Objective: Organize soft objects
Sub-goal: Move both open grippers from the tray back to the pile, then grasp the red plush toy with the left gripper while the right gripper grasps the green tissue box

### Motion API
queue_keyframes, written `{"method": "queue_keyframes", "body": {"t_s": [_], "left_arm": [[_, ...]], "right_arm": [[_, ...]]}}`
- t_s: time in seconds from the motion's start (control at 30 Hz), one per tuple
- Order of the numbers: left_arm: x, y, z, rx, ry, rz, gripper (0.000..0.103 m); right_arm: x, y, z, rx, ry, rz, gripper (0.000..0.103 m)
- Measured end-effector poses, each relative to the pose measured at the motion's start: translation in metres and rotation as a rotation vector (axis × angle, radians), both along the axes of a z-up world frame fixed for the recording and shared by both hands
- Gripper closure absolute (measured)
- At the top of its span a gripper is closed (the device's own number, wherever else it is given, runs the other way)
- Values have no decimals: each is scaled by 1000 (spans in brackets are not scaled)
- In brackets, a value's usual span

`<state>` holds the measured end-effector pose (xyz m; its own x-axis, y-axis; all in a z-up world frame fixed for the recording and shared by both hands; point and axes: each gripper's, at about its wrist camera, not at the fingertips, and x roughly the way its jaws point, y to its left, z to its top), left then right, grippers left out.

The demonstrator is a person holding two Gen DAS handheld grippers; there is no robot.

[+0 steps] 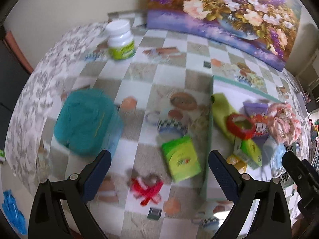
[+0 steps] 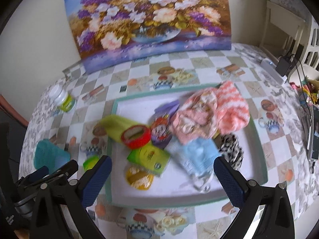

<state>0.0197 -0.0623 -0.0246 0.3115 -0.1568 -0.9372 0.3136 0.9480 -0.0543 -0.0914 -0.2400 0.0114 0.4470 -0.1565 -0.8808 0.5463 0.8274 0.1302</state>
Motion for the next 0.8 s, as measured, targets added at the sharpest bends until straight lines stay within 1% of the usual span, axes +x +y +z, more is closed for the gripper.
{"method": "queue_keyframes", "body": {"t_s": [0.1,0.2,0.33,0.4,0.5,0.63,0.7,0.77,0.8], "left_arm": [[-4,12,-9,1,51,33,5],[-6,28,-20,-4,100,83,5],[-7,43,-31,1,134,141,5],[-7,46,-36,1,155,157,5],[-7,44,-46,4,194,157,5],[-8,36,-55,41,217,130,6],[-9,32,-60,62,229,123,10],[-7,29,-65,74,240,116,17],[-7,28,-67,77,248,113,19]], "right_arm": [[-1,11,-8,21,33,29,3],[0,24,-13,17,57,64,4],[0,37,-19,48,66,105,6],[2,42,-23,47,79,120,7],[6,46,-27,39,103,135,10],[8,48,-29,41,113,145,11],[9,49,-29,43,114,151,12],[11,50,-29,50,109,162,14],[11,51,-29,52,106,168,14]]}}
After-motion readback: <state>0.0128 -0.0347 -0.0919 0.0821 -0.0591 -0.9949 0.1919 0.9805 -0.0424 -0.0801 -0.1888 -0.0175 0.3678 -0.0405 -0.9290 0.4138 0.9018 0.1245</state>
